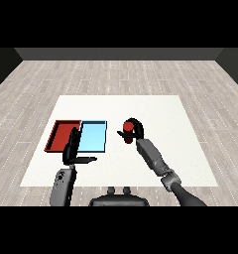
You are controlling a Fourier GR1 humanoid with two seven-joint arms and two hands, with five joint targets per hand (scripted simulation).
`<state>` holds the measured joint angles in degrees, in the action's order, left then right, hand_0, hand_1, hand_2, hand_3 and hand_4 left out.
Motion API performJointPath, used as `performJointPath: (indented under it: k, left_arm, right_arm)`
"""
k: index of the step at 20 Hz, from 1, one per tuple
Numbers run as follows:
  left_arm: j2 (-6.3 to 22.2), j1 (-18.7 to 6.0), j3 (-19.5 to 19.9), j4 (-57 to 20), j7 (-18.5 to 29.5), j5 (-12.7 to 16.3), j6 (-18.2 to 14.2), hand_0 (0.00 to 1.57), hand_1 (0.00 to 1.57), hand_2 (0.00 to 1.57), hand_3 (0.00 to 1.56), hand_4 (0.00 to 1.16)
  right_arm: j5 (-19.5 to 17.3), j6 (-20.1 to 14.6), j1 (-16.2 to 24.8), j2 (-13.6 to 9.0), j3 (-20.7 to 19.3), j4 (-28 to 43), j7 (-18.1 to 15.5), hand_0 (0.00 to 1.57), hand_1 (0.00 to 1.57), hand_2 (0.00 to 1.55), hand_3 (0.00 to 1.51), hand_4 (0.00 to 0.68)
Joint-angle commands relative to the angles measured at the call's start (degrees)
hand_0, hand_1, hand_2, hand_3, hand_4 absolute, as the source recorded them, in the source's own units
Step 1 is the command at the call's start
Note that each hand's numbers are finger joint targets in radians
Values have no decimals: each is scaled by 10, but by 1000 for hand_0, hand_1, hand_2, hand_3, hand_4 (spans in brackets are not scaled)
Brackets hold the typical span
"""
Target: Pick the red can and put it in the red box
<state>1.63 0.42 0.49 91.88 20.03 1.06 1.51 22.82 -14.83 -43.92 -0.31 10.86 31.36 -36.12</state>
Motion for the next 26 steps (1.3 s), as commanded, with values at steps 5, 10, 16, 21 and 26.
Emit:
performJointPath:
  k: [5, 10, 16, 21, 26]
  left_arm:
    - [-16, -84, -80, -75, -18, -2, -36, 0, 0, 0, 0, 0]
    - [-16, -64, -113, -32, -61, 3, -51, 0, 0, 0, 0, 0]
    - [-16, -84, -183, -85, -30, 25, -105, 0, 0, 0, 0, 0]
    - [-16, -122, -221, -79, -58, 40, -124, 0, 0, 0, 0, 0]
    - [-16, -144, -276, -98, -66, 54, -170, 0, 0, 0, 0, 0]
  right_arm:
    - [-18, -39, 42, 3, 27, 126, 51, 1432, 1432, 1444, 1419, 653]
    - [-47, -44, 132, -16, 42, 272, 112, 1417, 1417, 1438, 1418, 652]
    - [-69, -42, 170, -9, 45, 355, 141, 1435, 1435, 1446, 1426, 658]
    - [-97, -43, 207, -9, 69, 429, 167, 1412, 1412, 1420, 1404, 635]
    - [-104, -16, 207, -5, 71, 444, 172, 1377, 1377, 1406, 1401, 625]
